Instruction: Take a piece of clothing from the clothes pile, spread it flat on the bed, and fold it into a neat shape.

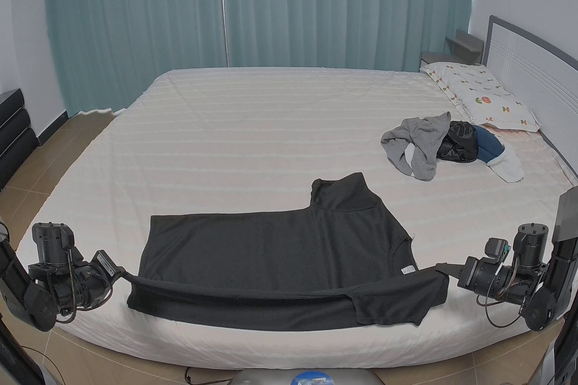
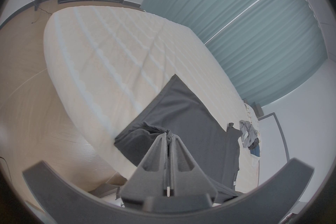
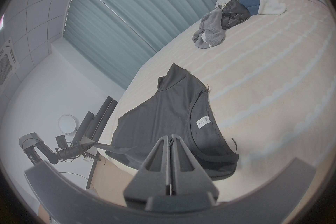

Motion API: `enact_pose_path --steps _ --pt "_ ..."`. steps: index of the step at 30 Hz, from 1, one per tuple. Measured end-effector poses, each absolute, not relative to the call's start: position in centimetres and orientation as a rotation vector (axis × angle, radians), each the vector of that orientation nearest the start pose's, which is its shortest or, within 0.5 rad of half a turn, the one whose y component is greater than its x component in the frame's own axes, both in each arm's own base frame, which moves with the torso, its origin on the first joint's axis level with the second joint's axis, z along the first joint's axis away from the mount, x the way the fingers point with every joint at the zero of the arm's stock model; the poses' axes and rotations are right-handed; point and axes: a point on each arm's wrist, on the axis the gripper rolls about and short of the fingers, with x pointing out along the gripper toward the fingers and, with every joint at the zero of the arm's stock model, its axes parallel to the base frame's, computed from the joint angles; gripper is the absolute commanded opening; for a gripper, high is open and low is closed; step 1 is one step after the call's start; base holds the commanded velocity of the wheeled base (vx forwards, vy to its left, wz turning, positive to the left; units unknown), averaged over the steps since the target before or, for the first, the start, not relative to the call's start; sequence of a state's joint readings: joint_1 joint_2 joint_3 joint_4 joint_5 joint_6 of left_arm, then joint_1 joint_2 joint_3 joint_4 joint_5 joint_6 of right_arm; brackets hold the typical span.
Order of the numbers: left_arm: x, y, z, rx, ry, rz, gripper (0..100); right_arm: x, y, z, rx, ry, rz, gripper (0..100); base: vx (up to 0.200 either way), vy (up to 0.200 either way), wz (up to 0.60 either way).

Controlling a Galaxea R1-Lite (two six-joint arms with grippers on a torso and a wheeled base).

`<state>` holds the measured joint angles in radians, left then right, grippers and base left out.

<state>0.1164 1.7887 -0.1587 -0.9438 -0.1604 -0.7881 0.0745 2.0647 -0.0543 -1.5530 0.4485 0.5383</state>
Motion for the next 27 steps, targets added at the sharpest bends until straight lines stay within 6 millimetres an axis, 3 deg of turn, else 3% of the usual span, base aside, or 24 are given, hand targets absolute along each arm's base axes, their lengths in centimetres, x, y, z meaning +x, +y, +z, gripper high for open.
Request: enact_pose_path --steps 14,27 --pt "18.0 2.1 5.7 -0.814 0.857 0.212 0 21.4 2.4 4.0 0.600 0.565 0.414 0 0.000 0.000 0.00" --pt "18.3 2.4 7.1 -0.788 0.997 0.247 0 20.7 2.5 4.3 0.564 0.603 0.432 0 0.000 0.000 0.00"
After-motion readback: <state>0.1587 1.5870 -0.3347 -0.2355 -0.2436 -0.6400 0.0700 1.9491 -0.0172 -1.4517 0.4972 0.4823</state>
